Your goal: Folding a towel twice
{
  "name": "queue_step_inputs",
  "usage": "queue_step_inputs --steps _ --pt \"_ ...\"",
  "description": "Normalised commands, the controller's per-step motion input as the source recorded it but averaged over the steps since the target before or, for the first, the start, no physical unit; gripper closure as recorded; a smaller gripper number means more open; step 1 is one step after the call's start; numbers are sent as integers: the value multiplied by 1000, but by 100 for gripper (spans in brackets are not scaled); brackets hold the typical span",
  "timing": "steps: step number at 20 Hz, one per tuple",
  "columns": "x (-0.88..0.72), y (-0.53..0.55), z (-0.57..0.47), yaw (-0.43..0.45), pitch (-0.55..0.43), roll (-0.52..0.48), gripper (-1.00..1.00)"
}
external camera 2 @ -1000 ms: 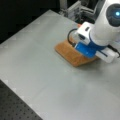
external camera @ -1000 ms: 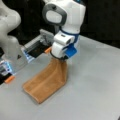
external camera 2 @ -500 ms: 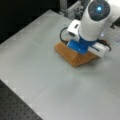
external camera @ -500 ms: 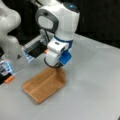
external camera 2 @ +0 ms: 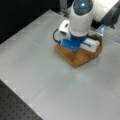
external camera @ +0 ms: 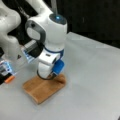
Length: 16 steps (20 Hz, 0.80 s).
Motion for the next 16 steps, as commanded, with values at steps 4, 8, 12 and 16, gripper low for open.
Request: queue_step_inputs --steps 4,8,12,16 --pt "-119 -193 -100 60 -182 199 100" --pt "-23 -328 -76 126 -159 196 100" --pt "61 -402 -79 150 -120 186 100" --pt "106 -329 -31 125 -69 148 100"
